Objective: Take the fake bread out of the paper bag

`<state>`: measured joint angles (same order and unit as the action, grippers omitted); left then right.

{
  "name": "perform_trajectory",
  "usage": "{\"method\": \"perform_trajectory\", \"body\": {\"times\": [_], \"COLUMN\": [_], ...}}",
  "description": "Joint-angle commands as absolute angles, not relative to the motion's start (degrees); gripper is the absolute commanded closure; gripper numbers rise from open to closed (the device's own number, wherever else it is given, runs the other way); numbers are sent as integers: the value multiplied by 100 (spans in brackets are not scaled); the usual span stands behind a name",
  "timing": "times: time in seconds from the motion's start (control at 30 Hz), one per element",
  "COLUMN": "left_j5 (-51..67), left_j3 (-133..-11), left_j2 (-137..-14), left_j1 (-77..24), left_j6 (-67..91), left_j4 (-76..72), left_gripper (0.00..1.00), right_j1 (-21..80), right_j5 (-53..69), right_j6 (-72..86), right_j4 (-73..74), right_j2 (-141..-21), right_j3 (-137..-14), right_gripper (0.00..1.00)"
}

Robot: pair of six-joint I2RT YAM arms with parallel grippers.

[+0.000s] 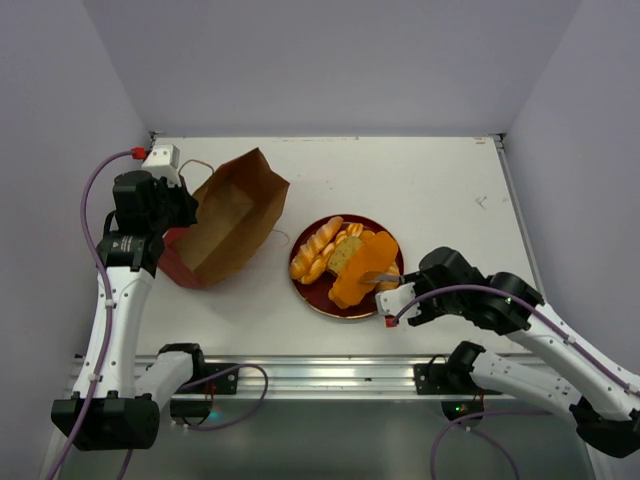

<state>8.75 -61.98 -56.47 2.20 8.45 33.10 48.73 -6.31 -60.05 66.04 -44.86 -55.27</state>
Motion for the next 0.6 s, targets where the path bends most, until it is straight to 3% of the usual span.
{"method": "perform_trajectory", "body": {"times": [0.0,0.57], "left_j5": [932,1037], "left_j3": [-6267,-6363], "left_j2": [-5660,-5687], "left_j1": [264,264], "left_j6": [940,958], "left_j4": [3252,3322], "left_gripper": [100,100], "right_j1": [4869,4799], "right_j5": [-492,-211], "right_j6": [-6003,-5898], "right_j4": [6697,6811], "right_j2": [-4412,-4333], "right_j3": [-5581,-6117], "right_gripper": [48,48]}}
